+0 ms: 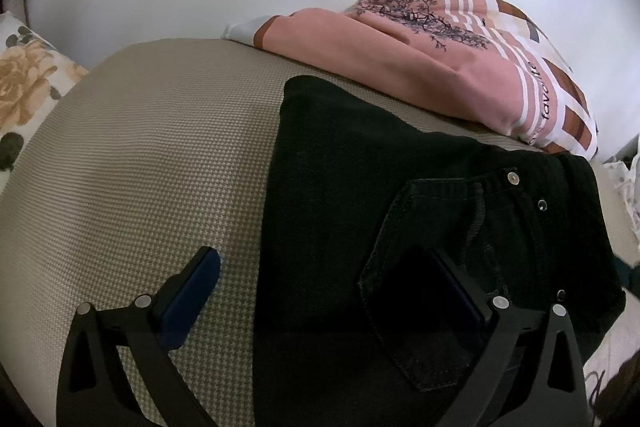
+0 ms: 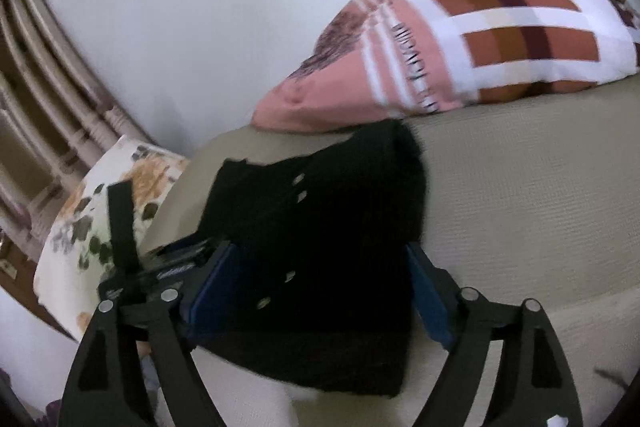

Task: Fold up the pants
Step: 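Lower the folded jeans onto the bed and open both tools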

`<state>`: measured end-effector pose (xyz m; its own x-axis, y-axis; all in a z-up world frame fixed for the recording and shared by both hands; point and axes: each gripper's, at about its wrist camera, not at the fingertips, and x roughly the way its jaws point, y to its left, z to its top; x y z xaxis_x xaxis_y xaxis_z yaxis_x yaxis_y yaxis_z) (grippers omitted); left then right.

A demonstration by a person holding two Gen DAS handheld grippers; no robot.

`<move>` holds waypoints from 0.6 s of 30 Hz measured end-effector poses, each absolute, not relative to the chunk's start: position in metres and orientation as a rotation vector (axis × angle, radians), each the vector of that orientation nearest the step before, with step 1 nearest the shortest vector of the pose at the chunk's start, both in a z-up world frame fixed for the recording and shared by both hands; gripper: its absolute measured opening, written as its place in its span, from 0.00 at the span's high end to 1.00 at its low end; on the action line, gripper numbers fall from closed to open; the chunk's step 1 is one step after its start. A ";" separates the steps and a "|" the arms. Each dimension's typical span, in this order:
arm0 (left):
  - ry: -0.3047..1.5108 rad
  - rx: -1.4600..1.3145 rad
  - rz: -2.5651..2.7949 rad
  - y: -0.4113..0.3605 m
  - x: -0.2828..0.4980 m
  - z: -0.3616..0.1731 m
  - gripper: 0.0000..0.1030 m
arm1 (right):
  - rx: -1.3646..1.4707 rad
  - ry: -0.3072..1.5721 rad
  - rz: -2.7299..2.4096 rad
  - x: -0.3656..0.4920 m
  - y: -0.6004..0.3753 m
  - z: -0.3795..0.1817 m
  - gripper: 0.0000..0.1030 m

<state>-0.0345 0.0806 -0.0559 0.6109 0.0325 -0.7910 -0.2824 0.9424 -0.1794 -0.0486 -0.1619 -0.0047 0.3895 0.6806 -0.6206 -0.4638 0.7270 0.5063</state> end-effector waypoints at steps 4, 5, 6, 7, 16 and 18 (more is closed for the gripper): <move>0.899 -0.295 0.196 0.080 -0.035 -0.056 0.00 | 0.223 0.929 0.738 -0.060 -0.150 -0.011 0.18; 0.899 -0.294 0.197 0.080 -0.036 -0.056 0.00 | 0.213 0.926 0.732 -0.063 -0.150 -0.011 0.18; 0.899 -0.294 0.198 0.081 -0.036 -0.056 0.00 | 0.213 0.925 0.730 -0.064 -0.147 -0.010 0.18; 0.899 -0.294 0.200 0.081 -0.036 -0.056 0.00 | 0.218 0.927 0.729 -0.065 -0.148 -0.010 0.18; 0.886 -0.216 0.261 0.070 -0.043 -0.048 0.00 | 0.198 0.899 0.691 -0.080 -0.158 0.002 0.17; 0.878 -0.172 0.286 0.062 -0.048 -0.045 0.00 | 0.181 0.887 0.680 -0.085 -0.157 0.006 0.16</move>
